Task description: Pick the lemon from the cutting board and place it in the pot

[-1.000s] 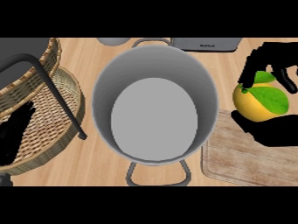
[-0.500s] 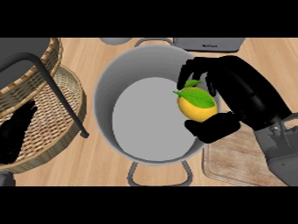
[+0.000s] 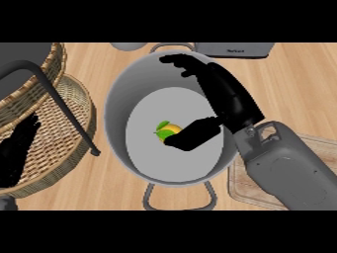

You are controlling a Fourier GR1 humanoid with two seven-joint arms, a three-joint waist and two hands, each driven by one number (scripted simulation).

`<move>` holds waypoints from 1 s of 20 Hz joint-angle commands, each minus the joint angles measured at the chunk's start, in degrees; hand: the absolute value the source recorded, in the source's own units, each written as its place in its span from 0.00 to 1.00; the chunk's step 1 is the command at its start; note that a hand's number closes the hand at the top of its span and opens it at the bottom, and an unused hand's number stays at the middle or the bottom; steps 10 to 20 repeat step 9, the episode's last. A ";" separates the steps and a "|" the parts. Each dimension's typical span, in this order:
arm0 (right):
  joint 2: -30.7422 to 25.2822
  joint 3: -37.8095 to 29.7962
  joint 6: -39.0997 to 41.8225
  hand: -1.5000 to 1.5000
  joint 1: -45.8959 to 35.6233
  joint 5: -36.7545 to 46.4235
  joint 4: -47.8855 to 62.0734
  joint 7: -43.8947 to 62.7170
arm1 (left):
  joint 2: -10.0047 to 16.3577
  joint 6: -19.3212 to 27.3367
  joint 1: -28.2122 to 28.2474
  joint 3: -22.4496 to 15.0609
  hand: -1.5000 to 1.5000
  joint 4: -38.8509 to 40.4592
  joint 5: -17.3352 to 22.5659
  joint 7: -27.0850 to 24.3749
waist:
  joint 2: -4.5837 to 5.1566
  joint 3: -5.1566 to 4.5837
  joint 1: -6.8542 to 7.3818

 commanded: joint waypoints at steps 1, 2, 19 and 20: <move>5.49 -4.85 -8.22 0.00 2.24 -0.99 1.29 -3.51 | 3.40 4.27 0.35 -0.12 0.50 1.63 -5.74 9.02 | 0.18 1.27 -0.97; 5.45 -6.07 -8.99 0.00 2.91 -1.24 1.97 -5.22 | 3.08 3.97 -0.03 0.30 0.50 1.85 -5.35 9.54 | 0.20 1.24 -1.23; 2.41 -17.08 -10.10 0.00 4.37 -6.16 4.10 -12.14 | 0.83 5.32 -1.30 0.18 0.50 -2.33 -7.80 14.26 | 0.01 1.33 -2.17; 2.41 -17.08 -10.10 0.00 4.37 -6.16 4.10 -12.14 | 0.83 5.32 -1.30 0.18 0.50 -2.33 -7.80 14.26 | 0.01 1.33 -2.17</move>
